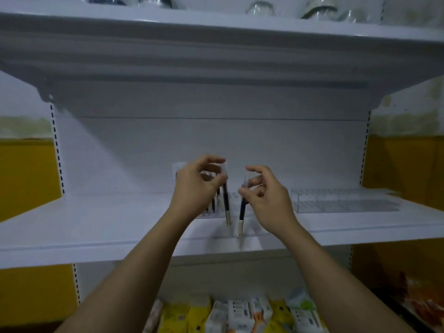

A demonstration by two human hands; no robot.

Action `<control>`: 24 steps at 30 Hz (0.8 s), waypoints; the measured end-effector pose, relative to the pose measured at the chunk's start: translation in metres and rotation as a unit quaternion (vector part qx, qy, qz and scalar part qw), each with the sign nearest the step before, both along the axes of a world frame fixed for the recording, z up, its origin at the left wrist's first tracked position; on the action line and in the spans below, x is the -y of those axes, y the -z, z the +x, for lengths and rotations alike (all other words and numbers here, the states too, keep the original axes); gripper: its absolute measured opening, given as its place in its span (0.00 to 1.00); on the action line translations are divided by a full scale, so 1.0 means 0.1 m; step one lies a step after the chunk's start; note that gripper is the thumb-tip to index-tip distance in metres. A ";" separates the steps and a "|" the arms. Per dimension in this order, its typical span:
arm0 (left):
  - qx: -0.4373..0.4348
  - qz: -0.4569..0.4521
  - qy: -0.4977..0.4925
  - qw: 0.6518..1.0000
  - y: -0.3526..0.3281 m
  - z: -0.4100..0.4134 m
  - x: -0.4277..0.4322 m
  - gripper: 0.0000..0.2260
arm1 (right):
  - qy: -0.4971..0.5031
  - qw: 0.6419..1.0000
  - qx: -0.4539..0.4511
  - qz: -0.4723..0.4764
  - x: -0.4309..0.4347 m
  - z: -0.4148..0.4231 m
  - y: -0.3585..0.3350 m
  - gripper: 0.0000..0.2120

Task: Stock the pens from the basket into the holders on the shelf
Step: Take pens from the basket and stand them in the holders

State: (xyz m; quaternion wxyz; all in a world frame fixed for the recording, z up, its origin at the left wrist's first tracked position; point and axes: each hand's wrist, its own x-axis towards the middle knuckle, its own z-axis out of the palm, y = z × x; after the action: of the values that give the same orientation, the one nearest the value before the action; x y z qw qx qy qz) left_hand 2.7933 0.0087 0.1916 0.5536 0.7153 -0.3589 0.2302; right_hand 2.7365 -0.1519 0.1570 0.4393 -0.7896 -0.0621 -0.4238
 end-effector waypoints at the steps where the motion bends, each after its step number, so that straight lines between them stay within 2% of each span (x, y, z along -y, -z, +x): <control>1: 0.005 0.000 -0.005 1.000 -0.07 0.06 0.01 0.11 | 0.004 1.000 0.005 -0.002 0.02 0.07 -0.06 0.19; 11: 0.075 0.015 -0.039 0.996 -0.53 0.60 0.20 0.11 | 0.046 0.998 0.036 -0.035 0.12 0.71 -0.54 0.17; 20: 0.082 0.029 -0.050 0.995 -0.42 1.02 0.40 0.10 | 0.076 0.994 0.064 -0.039 0.19 1.11 -0.57 0.17; 24: 0.074 0.032 -0.049 0.996 -0.31 1.10 0.42 0.10 | 0.069 0.995 0.045 -0.048 0.21 1.26 -0.50 0.17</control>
State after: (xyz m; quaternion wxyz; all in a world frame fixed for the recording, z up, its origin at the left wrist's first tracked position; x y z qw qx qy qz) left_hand 2.9037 -0.0333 0.2230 0.4904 0.7301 -0.3709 0.2981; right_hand 2.8620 -0.1726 0.2065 0.3678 -0.7922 -0.0471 -0.4847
